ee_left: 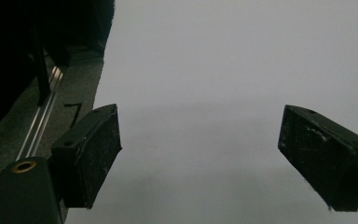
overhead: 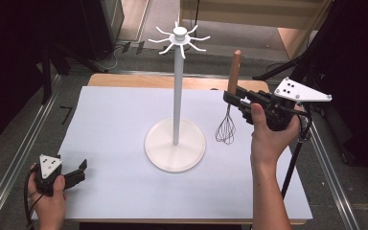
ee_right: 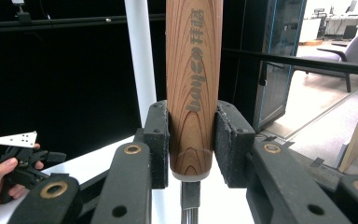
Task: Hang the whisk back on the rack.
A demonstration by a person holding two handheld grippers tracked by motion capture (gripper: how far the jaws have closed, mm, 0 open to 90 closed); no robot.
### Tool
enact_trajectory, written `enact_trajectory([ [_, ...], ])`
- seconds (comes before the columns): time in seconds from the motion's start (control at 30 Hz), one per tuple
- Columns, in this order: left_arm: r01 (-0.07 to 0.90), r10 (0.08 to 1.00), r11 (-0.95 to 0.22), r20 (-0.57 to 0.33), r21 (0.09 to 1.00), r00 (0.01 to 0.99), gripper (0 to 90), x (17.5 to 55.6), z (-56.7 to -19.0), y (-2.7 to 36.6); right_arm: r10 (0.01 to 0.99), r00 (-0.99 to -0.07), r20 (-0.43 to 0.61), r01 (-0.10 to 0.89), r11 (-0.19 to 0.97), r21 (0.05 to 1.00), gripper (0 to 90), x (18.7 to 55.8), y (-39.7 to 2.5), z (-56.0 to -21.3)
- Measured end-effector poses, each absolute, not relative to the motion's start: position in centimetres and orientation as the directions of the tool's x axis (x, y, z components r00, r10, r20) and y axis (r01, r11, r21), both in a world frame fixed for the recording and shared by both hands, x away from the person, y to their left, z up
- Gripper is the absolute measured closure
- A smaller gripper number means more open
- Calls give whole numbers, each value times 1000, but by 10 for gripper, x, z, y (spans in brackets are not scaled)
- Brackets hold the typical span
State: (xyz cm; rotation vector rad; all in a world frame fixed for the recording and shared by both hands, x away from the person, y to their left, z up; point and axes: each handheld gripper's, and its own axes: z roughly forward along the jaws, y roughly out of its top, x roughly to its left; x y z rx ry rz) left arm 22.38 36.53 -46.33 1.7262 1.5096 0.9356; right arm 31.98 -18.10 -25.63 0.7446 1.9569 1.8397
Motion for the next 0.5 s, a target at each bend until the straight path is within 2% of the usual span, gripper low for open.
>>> enact_trajectory([
  [0.5, 529, 992, -124, 95, 840, 82, 136, 224, -463, 365, 578, -814, 64, 80, 2, 997, 701, 314, -162, -238],
])
